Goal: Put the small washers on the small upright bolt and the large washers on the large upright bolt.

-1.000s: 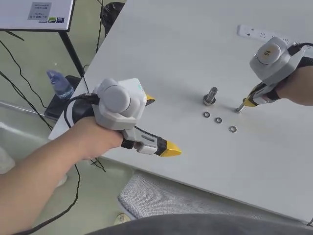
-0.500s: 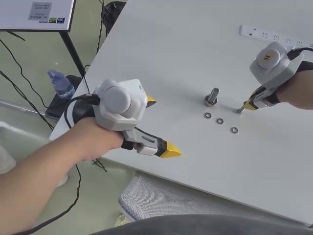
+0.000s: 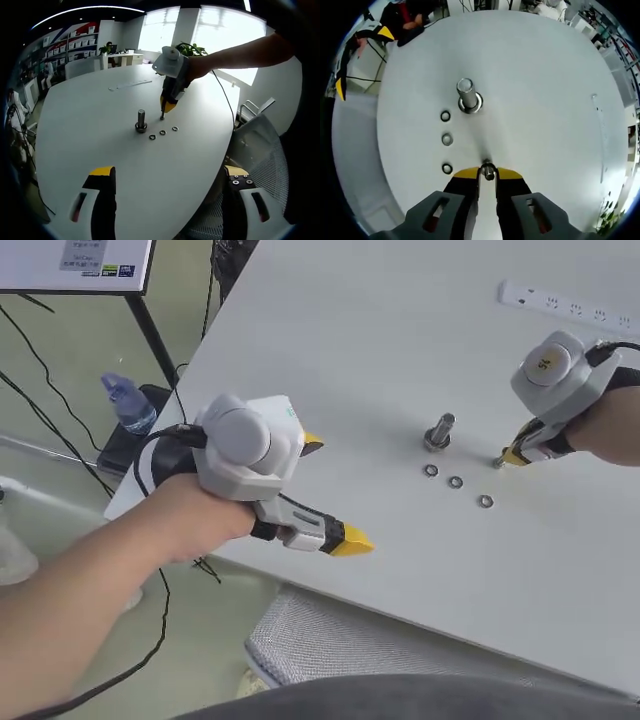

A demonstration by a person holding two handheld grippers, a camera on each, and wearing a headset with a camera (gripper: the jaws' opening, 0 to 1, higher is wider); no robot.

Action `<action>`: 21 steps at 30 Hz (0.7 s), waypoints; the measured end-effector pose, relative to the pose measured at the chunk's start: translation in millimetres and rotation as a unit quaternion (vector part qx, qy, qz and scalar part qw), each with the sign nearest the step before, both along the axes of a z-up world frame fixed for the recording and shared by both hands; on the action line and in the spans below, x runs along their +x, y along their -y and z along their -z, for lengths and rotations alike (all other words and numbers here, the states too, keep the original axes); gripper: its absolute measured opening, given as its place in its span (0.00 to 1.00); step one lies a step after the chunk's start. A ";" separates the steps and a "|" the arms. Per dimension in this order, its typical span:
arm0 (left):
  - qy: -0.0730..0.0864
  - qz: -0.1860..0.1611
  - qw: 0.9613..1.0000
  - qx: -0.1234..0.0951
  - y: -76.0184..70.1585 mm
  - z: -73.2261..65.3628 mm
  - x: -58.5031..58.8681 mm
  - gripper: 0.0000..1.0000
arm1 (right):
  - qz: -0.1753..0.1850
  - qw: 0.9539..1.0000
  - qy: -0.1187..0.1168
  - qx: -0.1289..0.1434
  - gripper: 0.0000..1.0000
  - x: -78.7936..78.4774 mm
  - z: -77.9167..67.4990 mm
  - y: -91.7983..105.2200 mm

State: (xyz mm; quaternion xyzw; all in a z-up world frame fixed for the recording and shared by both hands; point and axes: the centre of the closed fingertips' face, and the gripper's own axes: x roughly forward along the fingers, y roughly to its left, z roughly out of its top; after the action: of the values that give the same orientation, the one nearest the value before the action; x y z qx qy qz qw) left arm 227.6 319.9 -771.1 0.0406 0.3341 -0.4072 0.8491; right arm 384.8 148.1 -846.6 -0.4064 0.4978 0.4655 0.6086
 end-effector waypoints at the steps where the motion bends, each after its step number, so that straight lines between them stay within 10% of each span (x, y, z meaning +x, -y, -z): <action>1: 0.000 0.000 1.000 0.001 -0.3 0.3 0.0 0.88 | 0.000 1.000 -0.001 -0.001 0.12 0.0 1.1 0.0; 21: -0.008 -0.002 1.000 0.000 -3.3 2.6 -0.7 0.86 | -0.005 1.000 -0.010 -0.009 0.12 0.6 25.9 0.9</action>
State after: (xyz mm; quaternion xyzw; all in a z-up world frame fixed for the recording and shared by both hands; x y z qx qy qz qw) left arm 226.9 323.2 -773.8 0.0371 0.3409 -0.4052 0.8474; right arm 385.4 147.2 -872.5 -0.4099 0.5062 0.4677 0.5975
